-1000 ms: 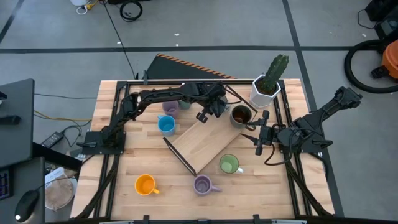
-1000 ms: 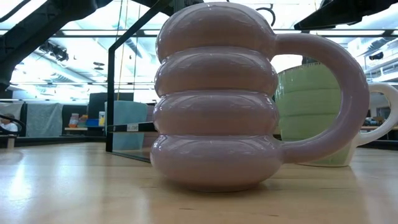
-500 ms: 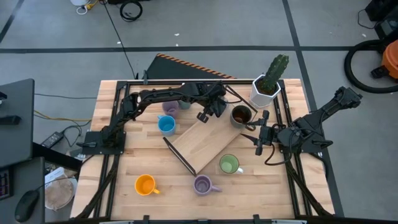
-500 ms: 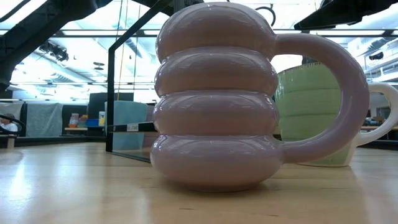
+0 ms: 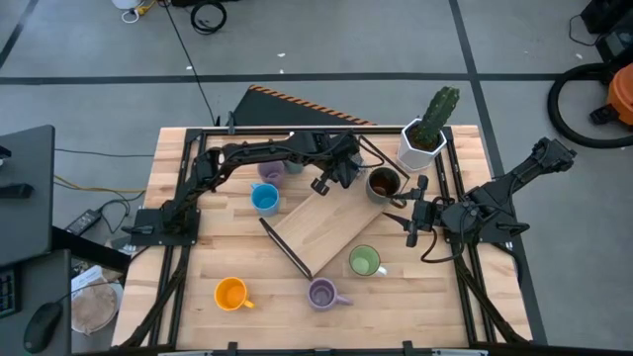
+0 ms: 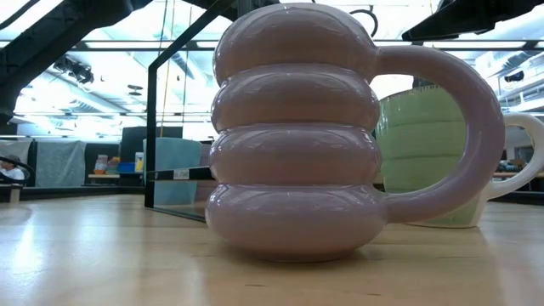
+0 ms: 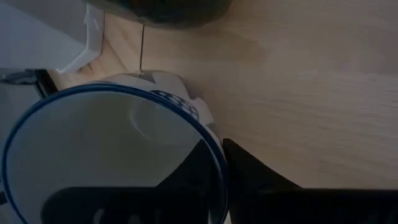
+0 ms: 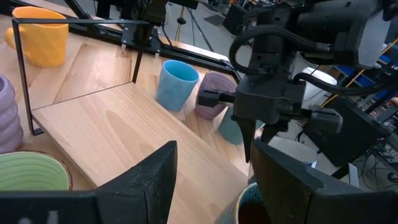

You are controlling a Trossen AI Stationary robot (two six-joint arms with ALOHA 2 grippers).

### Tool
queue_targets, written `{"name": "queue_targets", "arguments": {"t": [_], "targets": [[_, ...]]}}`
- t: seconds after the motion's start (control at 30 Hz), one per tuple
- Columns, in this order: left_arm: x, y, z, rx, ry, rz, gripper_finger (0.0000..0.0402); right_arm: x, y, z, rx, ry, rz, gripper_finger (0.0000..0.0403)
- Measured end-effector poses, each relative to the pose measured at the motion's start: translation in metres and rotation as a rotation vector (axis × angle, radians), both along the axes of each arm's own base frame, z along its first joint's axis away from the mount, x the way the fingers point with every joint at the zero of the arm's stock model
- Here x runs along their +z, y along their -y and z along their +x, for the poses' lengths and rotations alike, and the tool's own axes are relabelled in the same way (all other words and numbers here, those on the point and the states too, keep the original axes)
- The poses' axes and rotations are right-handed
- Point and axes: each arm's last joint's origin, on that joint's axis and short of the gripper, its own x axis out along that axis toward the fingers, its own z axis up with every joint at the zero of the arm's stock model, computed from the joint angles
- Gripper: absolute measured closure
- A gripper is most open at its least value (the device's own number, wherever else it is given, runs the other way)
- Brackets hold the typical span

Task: Place coffee mugs
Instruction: Put the blue patterned mug on the shelf

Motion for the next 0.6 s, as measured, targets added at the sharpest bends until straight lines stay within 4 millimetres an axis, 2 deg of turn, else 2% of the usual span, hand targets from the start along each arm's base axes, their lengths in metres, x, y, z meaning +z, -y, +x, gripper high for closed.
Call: {"name": "queue_targets", "arguments": {"t": [0.07,0.4,0.6], "targets": [[0.001,0.000,-0.001,-0.007,-0.013,0.007,0.0375,0.000,0.000,0.000,0.000,0.000,0.000,0.0192],[0.033,0.001,-0.008,0.002,-0.055,0.009,0.0375,0.001,0.000,0.001,0.004,0.011,-0.001,0.0192],[0.039,0.002,-0.010,0.000,-0.054,0.009,0.0375,0.004,-0.001,0.001,0.013,0.030,-0.016,0.0192]]}}
